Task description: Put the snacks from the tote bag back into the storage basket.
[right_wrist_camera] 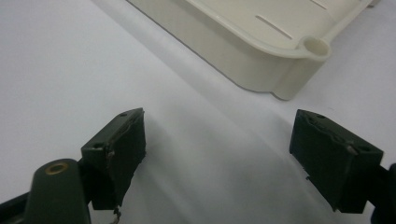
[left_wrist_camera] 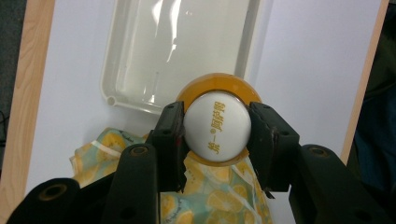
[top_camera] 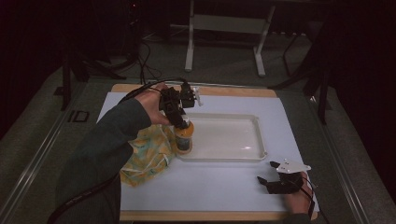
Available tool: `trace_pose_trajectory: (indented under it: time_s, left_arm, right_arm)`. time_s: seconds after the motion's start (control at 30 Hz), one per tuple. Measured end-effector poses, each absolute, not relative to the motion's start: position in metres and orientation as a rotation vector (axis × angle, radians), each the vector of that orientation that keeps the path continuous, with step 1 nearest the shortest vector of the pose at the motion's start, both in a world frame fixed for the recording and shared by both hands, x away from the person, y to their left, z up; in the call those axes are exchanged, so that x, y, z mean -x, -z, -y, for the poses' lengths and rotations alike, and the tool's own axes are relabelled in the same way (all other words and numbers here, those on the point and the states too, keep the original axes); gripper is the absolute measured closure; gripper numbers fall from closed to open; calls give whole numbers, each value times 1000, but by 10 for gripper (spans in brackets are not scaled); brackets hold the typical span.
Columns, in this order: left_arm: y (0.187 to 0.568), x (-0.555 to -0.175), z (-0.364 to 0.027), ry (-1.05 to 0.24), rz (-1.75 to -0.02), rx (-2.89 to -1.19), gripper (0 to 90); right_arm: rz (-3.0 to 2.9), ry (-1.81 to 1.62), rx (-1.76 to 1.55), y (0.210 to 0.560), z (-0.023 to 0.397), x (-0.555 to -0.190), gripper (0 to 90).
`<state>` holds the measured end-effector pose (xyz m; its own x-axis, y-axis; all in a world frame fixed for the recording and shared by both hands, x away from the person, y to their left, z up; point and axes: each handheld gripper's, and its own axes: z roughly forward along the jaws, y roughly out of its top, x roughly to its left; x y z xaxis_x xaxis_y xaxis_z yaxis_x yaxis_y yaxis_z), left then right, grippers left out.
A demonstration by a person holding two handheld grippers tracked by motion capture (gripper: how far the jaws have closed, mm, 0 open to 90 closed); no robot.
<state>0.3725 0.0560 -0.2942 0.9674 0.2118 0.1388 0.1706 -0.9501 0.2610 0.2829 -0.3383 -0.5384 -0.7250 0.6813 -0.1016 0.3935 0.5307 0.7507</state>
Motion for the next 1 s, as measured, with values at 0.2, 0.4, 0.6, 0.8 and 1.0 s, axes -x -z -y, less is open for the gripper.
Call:
trace_pose_trajectory:
  time_s: [0.2, 0.4, 0.6, 0.8, 1.0]
  left_arm:
    - [299, -373, -52, -236, -283, -2872, 588]
    - [302, -373, -49, -235, -275, -2876, 588]
    - [306, -375, -47, -234, -271, -2881, 588]
    - [310, -376, -43, -225, -284, -2873, 588]
    - [314, -378, -40, -215, -281, -2872, 588]
  right_arm:
    - [-2390, -1031, -881, 538, 338, -283, 180]
    - [-2390, -1032, -881, 538, 338, -283, 180]
    - [-2391, -1032, -882, 538, 338, -283, 180]
    - [-2390, -1032, -882, 538, 338, -283, 180]
    - [-2388, -1037, -883, 538, 339, -283, 180]
